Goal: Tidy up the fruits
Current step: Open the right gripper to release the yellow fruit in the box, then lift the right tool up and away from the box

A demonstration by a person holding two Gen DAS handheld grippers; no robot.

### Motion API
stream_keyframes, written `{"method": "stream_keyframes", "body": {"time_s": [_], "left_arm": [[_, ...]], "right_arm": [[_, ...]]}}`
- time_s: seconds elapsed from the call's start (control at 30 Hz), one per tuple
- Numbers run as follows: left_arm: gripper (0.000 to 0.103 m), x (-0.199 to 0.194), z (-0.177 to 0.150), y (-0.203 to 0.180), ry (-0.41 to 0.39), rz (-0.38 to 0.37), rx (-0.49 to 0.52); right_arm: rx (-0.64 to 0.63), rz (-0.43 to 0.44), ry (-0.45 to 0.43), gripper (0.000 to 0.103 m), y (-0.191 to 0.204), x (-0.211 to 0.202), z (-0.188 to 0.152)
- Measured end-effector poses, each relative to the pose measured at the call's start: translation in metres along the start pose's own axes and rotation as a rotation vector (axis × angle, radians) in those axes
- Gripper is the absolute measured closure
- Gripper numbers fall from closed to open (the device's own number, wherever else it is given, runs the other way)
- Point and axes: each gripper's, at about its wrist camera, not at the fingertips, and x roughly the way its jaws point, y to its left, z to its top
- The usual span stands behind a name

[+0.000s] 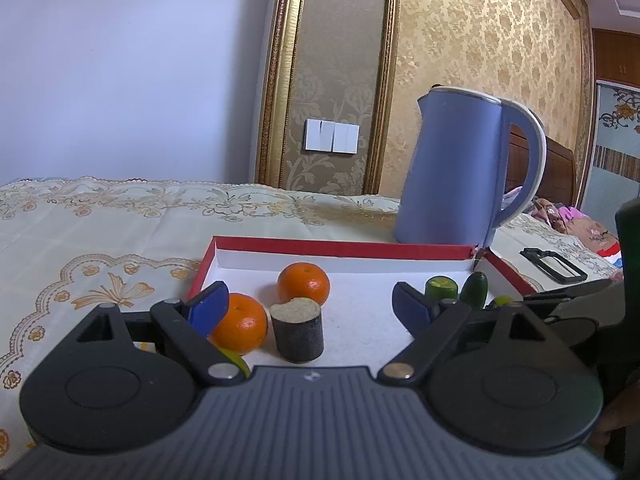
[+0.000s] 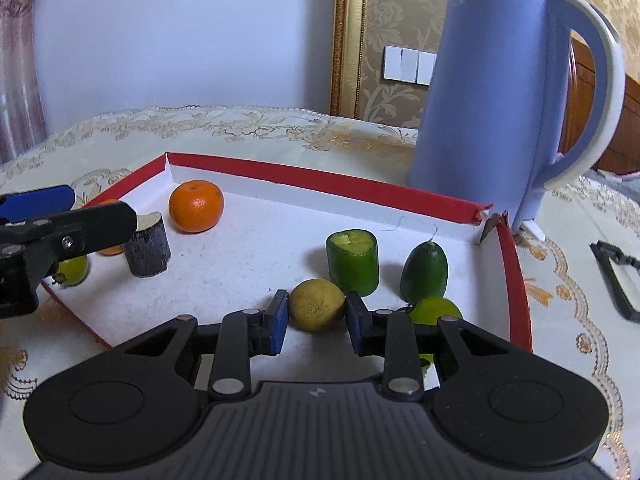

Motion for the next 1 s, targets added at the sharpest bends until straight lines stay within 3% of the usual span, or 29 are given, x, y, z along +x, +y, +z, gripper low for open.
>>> {"method": "stream_keyframes", "body": {"time_s": [0.2, 0.27, 0.33, 0.37, 0.43, 0.47, 0.5, 1.0], "left_arm": [[0.016, -0.002, 0.000, 0.001, 0.000, -0.002, 0.001], [0.016, -0.001, 0.000, 0.000, 0.000, -0.003, 0.001], [0.016, -0.001, 0.000, 0.000, 0.000, -0.003, 0.002], [0.016, -0.001, 0.000, 0.000, 0.000, -0.004, 0.003], [0.016, -0.001, 0.000, -0.001, 0.000, -0.004, 0.007], [0.016, -0.001, 0.000, -0.001, 0.002, -0.005, 0.008], [0.016, -0.001, 0.000, -0.001, 0.003, -0.005, 0.009], [0.015, -0.001, -0.001, -0.002, 0.001, -0.003, 0.012]], "right_arm": [[0.008, -0.003, 0.004, 0.070, 0.000, -0.001, 0.000], [0.009, -0.019, 0.008, 0.053, -0.001, -0.002, 0.000], [0.001, -0.026, 0.008, 0.042, -0.002, -0.003, -0.002], [-0.005, -0.023, 0.006, 0.041, -0.002, -0.004, -0.004], [0.003, -0.020, 0.004, 0.043, -0.002, -0.005, -0.005], [0.004, -0.018, 0.005, 0.062, -0.002, -0.005, -0.004], [0.008, -0.010, 0.004, 0.073, -0.002, -0.005, -0.004], [0.014, -0.051, 0.002, 0.073, -0.005, -0.010, 0.003]]}}
